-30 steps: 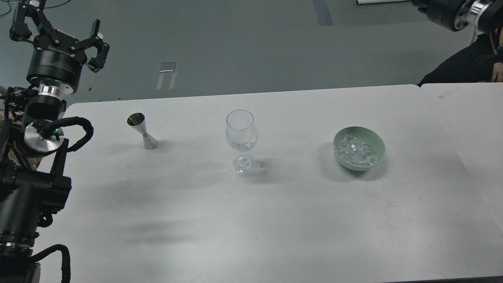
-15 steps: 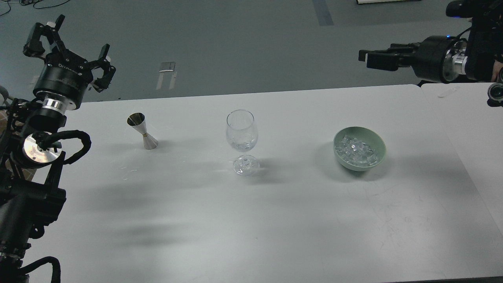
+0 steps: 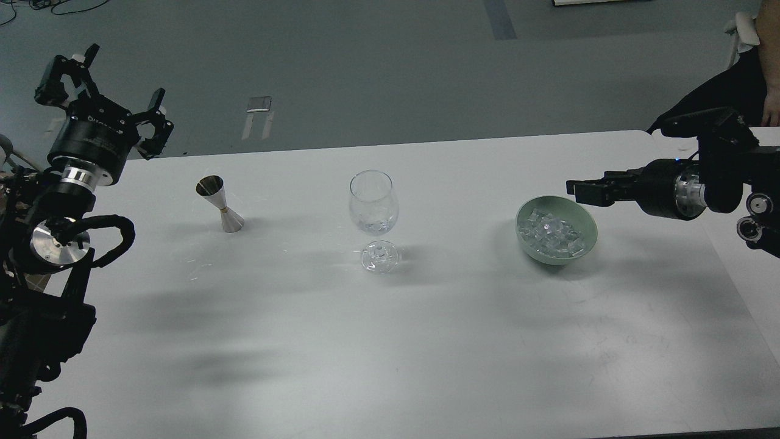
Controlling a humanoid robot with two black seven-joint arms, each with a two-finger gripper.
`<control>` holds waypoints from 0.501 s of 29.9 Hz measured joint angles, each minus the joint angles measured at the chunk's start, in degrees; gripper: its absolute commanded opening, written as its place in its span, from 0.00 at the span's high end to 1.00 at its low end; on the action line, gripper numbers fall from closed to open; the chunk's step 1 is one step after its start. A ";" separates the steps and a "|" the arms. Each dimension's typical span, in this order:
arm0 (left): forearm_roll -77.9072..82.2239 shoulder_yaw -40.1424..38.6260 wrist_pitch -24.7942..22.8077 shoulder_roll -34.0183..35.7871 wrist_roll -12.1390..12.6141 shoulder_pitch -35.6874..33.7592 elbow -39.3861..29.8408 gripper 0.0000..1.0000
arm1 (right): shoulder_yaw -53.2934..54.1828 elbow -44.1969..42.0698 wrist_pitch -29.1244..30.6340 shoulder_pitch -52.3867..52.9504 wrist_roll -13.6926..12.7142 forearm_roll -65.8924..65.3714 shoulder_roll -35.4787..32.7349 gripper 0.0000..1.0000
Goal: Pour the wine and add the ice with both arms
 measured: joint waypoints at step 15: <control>-0.53 -0.15 0.48 -0.32 0.02 -0.12 -2.69 0.03 | -0.13 0.85 -0.02 -2.36 -0.04 -8.36 3.58 0.42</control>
